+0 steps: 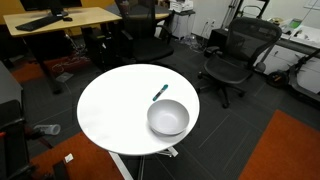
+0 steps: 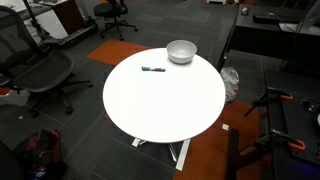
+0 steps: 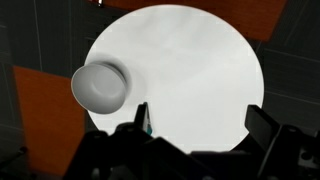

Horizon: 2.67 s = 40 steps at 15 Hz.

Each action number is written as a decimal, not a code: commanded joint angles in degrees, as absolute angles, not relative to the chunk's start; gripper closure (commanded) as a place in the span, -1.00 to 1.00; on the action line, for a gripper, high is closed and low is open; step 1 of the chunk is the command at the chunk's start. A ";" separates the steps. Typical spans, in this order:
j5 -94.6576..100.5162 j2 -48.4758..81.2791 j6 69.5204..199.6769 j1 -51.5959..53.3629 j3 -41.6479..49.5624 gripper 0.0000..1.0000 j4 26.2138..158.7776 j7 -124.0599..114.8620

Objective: Put the green marker inside the grey bowl

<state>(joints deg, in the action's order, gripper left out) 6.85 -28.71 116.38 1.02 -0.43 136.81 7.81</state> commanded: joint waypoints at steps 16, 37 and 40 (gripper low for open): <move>8.90 10.03 134.87 -3.31 4.03 -1.00 114.40 20.04; 2.84 39.72 141.65 -10.52 -3.51 -1.00 93.35 29.35; 3.45 42.08 141.15 -10.14 -3.23 -1.00 91.52 28.56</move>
<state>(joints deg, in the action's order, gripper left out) 2.92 39.64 143.48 -9.90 -2.74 95.07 28.15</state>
